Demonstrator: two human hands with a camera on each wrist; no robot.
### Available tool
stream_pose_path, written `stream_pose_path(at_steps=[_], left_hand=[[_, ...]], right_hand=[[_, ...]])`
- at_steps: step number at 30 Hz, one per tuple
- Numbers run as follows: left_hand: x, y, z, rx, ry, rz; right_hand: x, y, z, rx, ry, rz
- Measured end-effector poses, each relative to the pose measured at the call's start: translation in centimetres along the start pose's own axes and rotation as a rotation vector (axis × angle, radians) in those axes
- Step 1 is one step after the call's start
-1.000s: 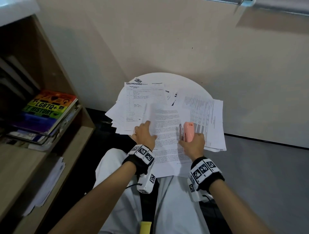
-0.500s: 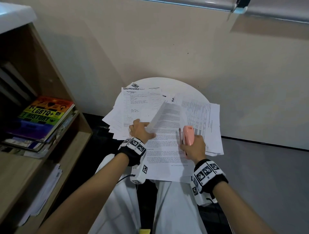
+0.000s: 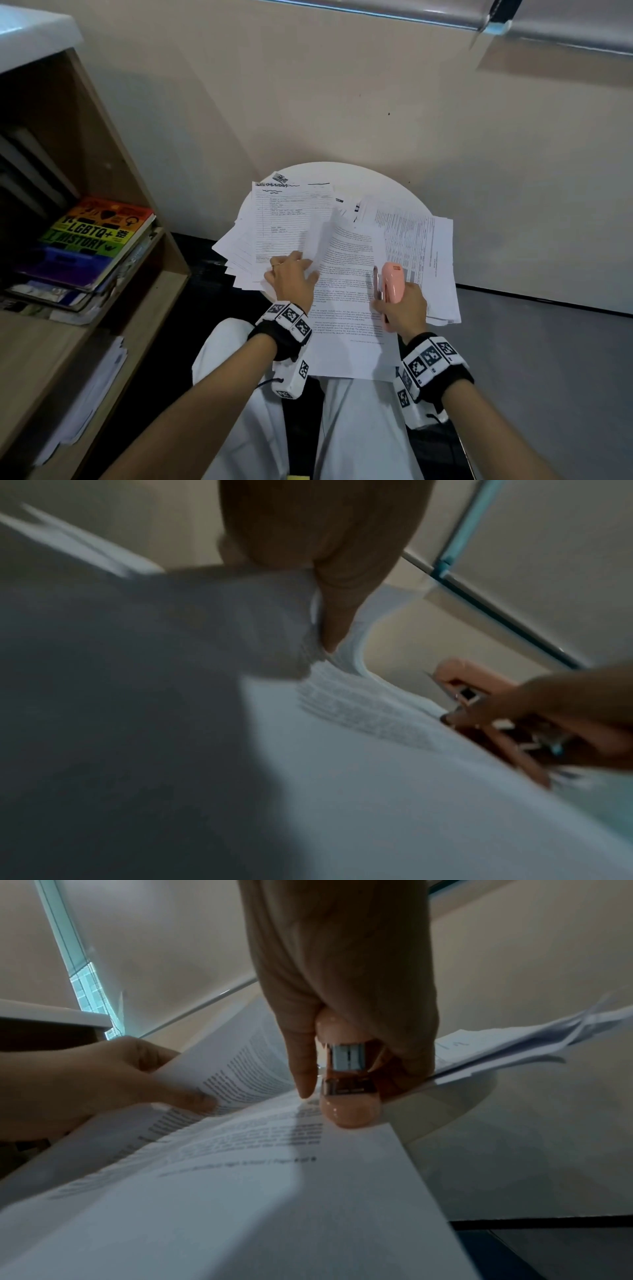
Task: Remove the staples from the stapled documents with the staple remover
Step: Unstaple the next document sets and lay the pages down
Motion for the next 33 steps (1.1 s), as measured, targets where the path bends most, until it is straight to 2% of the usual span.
stream_pose_path(at_steps=[3, 5, 6, 9, 13, 16, 18, 20, 23, 28, 30, 33], left_hand=[[-1.6, -1.4, 1.7, -0.045, -0.307, -0.149], [-2.2, -1.6, 1.6, -0.137, -0.395, -0.219], [-2.2, -1.3, 1.3, -0.181, -0.382, -0.219], [-1.0, 0.0, -0.2, -0.36, -0.222, -0.182], [0.4, 0.8, -1.3, -0.622, 0.007, -0.289], [0.7, 1.1, -0.5, -0.684, 0.035, -0.44], [0.9, 1.7, 0.0, -0.713, 0.019, -0.469], [1.1, 3.3, 0.2, -0.764, -0.027, -0.386], [0.7, 6.5, 0.4, -0.767, -0.134, -0.149], [-1.7, 11.5, 4.4, -0.745, -0.379, 0.084], [-1.4, 12.8, 5.4, -0.765, -0.433, 0.115], [-0.7, 14.0, 5.6, -0.833, -0.427, 0.125]], right_hand=[[-0.1, -0.1, 0.5, 0.02, -0.042, -0.016], [0.1, -0.4, 1.1, 0.041, -0.066, -0.035], [0.0, -0.6, 1.2, 0.059, -0.076, -0.048], [0.2, -0.8, 1.1, 0.163, -0.082, -0.055], [1.0, -0.1, -0.5, 0.256, -0.039, -0.03], [1.0, -0.5, -3.2, 0.368, 0.017, -0.177], [0.6, -0.4, -5.1, 0.429, 0.05, -0.24], [0.3, 0.1, -6.5, 0.442, 0.095, -0.21], [-0.9, 0.9, -8.6, 0.418, 0.198, -0.102], [-3.2, 3.6, -15.9, 0.45, 0.539, 0.067], [-3.1, 4.6, -18.1, 0.41, 0.635, 0.109], [-2.3, 4.6, -19.2, 0.456, 0.666, 0.055]])
Point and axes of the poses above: each hand's wrist, its own x-axis towards the middle knuckle, its own y-axis out of the back of the hand, z = x × y, the point moved 10 cm from there along x, towards the middle knuckle, and after that the axes turned 14 degrees about y, right-handed, at the moved point
